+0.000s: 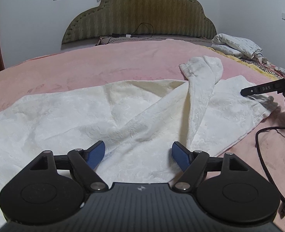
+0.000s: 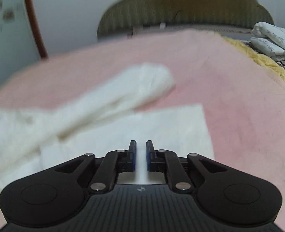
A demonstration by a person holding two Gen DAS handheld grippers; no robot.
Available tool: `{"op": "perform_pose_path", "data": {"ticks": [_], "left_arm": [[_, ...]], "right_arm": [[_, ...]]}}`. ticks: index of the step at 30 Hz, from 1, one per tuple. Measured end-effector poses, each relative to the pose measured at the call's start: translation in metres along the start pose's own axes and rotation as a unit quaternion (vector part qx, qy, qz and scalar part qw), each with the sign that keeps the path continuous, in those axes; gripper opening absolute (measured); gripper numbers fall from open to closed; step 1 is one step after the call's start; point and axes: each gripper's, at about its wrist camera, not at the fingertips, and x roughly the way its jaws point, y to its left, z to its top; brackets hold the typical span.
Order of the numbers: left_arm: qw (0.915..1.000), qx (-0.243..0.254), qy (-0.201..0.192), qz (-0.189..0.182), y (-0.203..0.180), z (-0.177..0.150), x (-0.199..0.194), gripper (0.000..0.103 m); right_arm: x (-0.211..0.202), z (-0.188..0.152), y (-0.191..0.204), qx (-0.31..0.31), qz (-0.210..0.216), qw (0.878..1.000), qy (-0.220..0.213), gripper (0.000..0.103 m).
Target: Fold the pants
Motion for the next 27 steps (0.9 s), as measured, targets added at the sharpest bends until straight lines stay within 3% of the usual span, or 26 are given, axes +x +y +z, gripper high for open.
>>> {"op": "perform_pose_path", "data": {"ticks": [3,4,6,8,9,10,12,14,17,19,20,21,22,27], "left_arm": [[1.0000,-0.006,0.004,-0.004,0.001,0.000,0.002,0.085],[1.0000,-0.005,0.005,-0.004,0.001,0.000,0.003,0.086],[1.0000,-0.003,0.006,-0.002,-0.001,0.000,0.003,0.087],[1.0000,-0.004,0.006,-0.002,-0.001,0.000,0.003,0.087],[1.0000,-0.004,0.006,-0.002,0.000,0.000,0.004,0.089],[1.0000,-0.005,0.006,-0.002,0.001,0.000,0.004,0.089],[0.9999,-0.009,0.007,-0.002,0.002,0.001,0.004,0.090],[0.9999,-0.014,0.008,-0.003,0.004,0.001,0.006,0.093],[0.9998,-0.019,0.008,-0.006,0.005,0.001,0.006,0.093],[0.9997,-0.020,0.008,-0.007,0.006,0.001,0.006,0.093],[0.9997,-0.021,0.007,-0.008,0.007,0.001,0.007,0.093],[0.9997,-0.022,0.007,-0.009,0.007,0.000,0.007,0.094],[0.9997,-0.023,0.007,-0.010,0.007,0.000,0.007,0.094],[0.9997,-0.023,0.007,-0.010,0.006,0.000,0.006,0.095]], "right_arm": [[-0.001,0.016,0.007,0.034,-0.131,0.991,-0.014,0.012],[-0.004,0.023,0.014,0.038,-0.138,0.989,-0.031,0.012],[-0.008,0.040,0.032,0.046,-0.081,0.994,-0.061,0.014],[0.003,0.062,0.056,0.047,-0.031,0.996,-0.066,0.027],[0.012,0.071,0.065,0.041,-0.023,0.997,-0.063,0.040],[0.023,0.080,0.077,0.032,-0.021,0.997,-0.060,0.057],[0.048,0.095,0.099,0.015,-0.034,0.998,-0.047,0.077],[0.081,0.107,0.117,-0.003,-0.056,0.998,-0.006,0.079],[0.116,0.110,0.130,-0.048,-0.094,0.994,0.032,0.077],[0.121,0.109,0.125,-0.049,-0.084,0.995,0.037,0.027],[0.118,0.109,0.119,-0.034,-0.079,0.996,0.030,0.025],[0.114,0.108,0.111,-0.016,-0.068,0.997,0.022,0.016],[0.107,0.105,0.102,0.005,-0.062,0.998,0.012,0.011],[0.054,0.086,0.071,0.053,-0.066,0.995,-0.050,0.009]]}}
